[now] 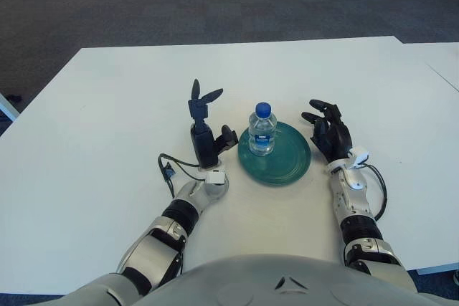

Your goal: Put the bottle into the plate.

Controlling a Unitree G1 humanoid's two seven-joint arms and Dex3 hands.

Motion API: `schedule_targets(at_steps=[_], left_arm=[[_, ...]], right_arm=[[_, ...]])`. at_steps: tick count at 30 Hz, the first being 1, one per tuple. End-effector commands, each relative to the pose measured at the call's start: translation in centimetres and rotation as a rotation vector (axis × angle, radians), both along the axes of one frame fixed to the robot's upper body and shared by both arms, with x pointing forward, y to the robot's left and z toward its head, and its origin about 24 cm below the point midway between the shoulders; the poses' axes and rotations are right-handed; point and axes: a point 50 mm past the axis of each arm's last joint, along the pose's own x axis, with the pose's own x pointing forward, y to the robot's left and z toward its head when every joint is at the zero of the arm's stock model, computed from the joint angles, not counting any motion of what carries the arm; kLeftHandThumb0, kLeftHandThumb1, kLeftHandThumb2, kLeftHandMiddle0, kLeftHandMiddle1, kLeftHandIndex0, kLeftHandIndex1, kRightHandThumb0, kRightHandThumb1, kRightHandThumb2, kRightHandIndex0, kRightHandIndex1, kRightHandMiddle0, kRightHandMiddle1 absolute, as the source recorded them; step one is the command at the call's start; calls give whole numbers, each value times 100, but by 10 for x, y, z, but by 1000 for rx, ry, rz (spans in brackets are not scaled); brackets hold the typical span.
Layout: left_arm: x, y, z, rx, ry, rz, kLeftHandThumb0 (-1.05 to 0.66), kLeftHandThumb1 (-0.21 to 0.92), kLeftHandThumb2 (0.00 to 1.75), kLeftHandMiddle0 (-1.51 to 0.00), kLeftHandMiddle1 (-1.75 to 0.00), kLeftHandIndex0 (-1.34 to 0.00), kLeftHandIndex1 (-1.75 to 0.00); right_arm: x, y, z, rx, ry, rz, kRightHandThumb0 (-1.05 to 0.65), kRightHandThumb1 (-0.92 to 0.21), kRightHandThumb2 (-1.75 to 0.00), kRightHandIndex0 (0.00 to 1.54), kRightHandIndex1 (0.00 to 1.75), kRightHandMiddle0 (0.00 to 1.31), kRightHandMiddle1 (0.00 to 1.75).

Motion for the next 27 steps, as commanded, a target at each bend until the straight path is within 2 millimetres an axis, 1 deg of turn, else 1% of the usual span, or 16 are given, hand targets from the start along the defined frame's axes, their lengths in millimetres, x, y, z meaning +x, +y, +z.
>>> schedule_targets(at_steps=[1, 5, 6, 7, 8, 10, 12, 15, 18, 21, 27], left_arm=[[-26, 15, -46, -4, 282, 116, -94, 92, 106, -48, -47, -37, -129], [-25, 17, -54, -62, 408, 176, -95, 92, 109, -49, -49, -34, -124], [-25, 18, -56, -81, 438, 185, -89, 92, 106, -51, -52, -34, -123], [-26, 19, -58, -120, 485, 191, -87, 92, 105, -52, -53, -35, -123], [-26, 20, -59, -149, 517, 191, -79, 92, 101, -54, -60, -35, -123], [-26, 21, -62, -214, 599, 166, -69, 92, 95, -56, -71, -36, -123], [-25, 22, -63, -251, 666, 130, -65, 92, 91, -57, -76, -36, -123], [-24, 24, -65, -258, 786, 53, -61, 92, 88, -57, -80, -35, -121], [-24, 27, -66, -248, 869, -3, -58, 92, 84, -53, -80, -29, -117], [-27, 37, -73, -232, 935, -46, -58, 92, 81, -49, -78, -24, -114], [-30, 41, -72, -271, 991, -99, -59, 92, 78, -44, -74, -18, -110]], right_arm=[[-63, -2, -72, 85, 359, -67, -52, -84, -79, 48, 106, 8, 112], [-63, -3, -72, 86, 359, -68, -52, -83, -79, 48, 106, 8, 112], [-63, -3, -72, 87, 358, -68, -53, -84, -79, 48, 106, 8, 112], [-63, -4, -72, 86, 358, -68, -53, -84, -79, 48, 106, 8, 112], [-64, -4, -72, 85, 357, -68, -54, -84, -79, 48, 107, 9, 112], [-64, -5, -72, 85, 357, -68, -54, -84, -79, 47, 107, 9, 111], [-64, -6, -72, 85, 357, -68, -54, -85, -78, 47, 107, 9, 111], [-63, -7, -72, 83, 355, -73, -54, -85, -78, 47, 107, 10, 111], [-62, -9, -71, 82, 349, -76, -53, -86, -79, 47, 106, 9, 111], [-61, -7, -69, 78, 335, -74, -52, -86, -79, 47, 106, 9, 112], [-61, -5, -67, 75, 318, -64, -52, -87, -79, 48, 105, 9, 112]])
